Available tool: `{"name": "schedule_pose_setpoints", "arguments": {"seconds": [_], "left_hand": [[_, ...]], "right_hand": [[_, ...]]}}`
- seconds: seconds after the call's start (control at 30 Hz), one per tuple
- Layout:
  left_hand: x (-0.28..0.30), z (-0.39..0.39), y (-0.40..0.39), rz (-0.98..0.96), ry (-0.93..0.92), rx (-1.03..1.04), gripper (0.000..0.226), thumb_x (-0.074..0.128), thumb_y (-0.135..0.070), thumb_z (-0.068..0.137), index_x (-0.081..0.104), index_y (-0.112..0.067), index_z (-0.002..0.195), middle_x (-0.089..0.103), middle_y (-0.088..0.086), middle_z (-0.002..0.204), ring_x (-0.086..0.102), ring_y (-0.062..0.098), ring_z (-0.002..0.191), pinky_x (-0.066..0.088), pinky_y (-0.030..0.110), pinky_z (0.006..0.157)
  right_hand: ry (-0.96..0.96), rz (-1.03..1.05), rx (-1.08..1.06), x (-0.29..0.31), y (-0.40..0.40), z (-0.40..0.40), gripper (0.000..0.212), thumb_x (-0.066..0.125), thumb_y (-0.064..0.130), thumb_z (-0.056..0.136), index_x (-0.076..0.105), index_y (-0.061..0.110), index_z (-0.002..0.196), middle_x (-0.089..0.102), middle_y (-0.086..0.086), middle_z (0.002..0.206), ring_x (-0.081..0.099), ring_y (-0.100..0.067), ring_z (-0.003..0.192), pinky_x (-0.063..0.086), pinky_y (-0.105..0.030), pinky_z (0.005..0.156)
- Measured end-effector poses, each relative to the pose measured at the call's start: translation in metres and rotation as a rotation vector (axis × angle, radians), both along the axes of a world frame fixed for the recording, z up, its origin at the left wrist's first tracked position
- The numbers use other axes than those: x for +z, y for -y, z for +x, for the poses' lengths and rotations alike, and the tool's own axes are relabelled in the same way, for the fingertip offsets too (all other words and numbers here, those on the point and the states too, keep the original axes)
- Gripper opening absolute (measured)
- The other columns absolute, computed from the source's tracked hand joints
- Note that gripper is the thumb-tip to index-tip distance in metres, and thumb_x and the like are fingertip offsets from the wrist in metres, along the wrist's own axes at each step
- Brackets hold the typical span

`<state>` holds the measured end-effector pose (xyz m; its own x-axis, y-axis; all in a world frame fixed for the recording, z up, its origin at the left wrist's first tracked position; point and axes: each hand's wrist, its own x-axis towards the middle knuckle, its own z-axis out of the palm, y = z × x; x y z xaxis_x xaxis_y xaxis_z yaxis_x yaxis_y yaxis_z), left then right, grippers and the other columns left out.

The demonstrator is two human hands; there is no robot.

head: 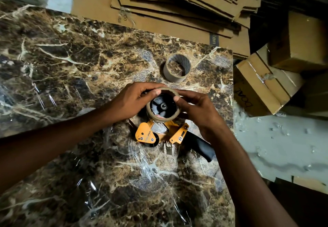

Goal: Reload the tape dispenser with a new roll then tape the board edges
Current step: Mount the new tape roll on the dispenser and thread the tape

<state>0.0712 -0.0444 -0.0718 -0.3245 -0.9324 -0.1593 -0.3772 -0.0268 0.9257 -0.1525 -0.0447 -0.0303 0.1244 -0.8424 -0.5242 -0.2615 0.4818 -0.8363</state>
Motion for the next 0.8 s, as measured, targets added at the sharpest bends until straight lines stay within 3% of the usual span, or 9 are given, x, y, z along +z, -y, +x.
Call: {"name": "schedule_pose_setpoints", "arguments": {"seconds": [0.07,0.17,0.23,0.43,0.63,0.8], "left_hand": [[-0.002,0.0,-0.002,-0.004,-0.01,0.002,0.034,0.052,-0.027,0.11,0.065,-0.026,0.141,0.072,-0.012,0.128,0.069,-0.003,0.114,0.061,0.028,0.093],[-0.005,0.0,-0.003,-0.024,0.05,-0.001,0.038,0.048,-0.039,0.109,0.064,-0.029,0.142,0.072,-0.011,0.13,0.069,0.003,0.116,0.062,0.037,0.094],[-0.005,-0.002,-0.001,-0.04,0.095,0.001,0.039,0.046,-0.043,0.108,0.064,-0.03,0.141,0.073,-0.009,0.13,0.07,0.006,0.115,0.063,0.041,0.092],[-0.002,-0.008,0.003,-0.062,0.136,-0.023,0.044,0.042,-0.048,0.108,0.064,-0.029,0.141,0.071,-0.009,0.133,0.068,0.006,0.118,0.06,0.041,0.095],[-0.007,-0.008,-0.011,-0.218,0.297,-0.032,0.038,0.042,-0.04,0.108,0.065,-0.031,0.138,0.071,-0.002,0.135,0.069,0.017,0.116,0.059,0.039,0.092],[-0.003,-0.015,-0.012,-0.262,0.404,-0.039,0.049,0.036,-0.046,0.106,0.067,-0.026,0.137,0.07,0.003,0.124,0.068,0.021,0.103,0.057,0.035,0.081]], "right_hand": [[0.043,0.033,-0.032,0.0,-0.001,0.0,0.025,0.07,0.013,0.093,0.075,0.013,0.117,0.076,-0.017,0.109,0.074,-0.033,0.097,0.059,-0.054,0.087],[0.078,0.074,-0.095,0.002,-0.003,0.004,0.023,0.069,0.012,0.093,0.076,0.011,0.115,0.078,-0.012,0.105,0.074,-0.017,0.08,0.06,-0.035,0.068],[0.071,0.076,-0.127,0.0,-0.007,0.006,0.022,0.067,0.015,0.095,0.076,0.014,0.114,0.079,-0.006,0.105,0.074,-0.017,0.083,0.057,-0.029,0.066],[0.05,0.041,-0.202,-0.007,-0.014,0.01,0.021,0.065,0.019,0.097,0.076,0.02,0.115,0.078,-0.001,0.107,0.074,-0.028,0.099,0.062,-0.053,0.084],[0.09,0.017,-0.175,-0.019,-0.026,0.011,0.019,0.073,0.019,0.09,0.078,0.025,0.107,0.076,-0.006,0.11,0.073,-0.034,0.101,0.06,-0.059,0.082],[0.167,0.065,-0.158,-0.015,-0.026,0.003,0.028,0.069,0.003,0.091,0.073,0.008,0.118,0.075,-0.012,0.115,0.072,-0.032,0.106,0.06,-0.054,0.088]]}}
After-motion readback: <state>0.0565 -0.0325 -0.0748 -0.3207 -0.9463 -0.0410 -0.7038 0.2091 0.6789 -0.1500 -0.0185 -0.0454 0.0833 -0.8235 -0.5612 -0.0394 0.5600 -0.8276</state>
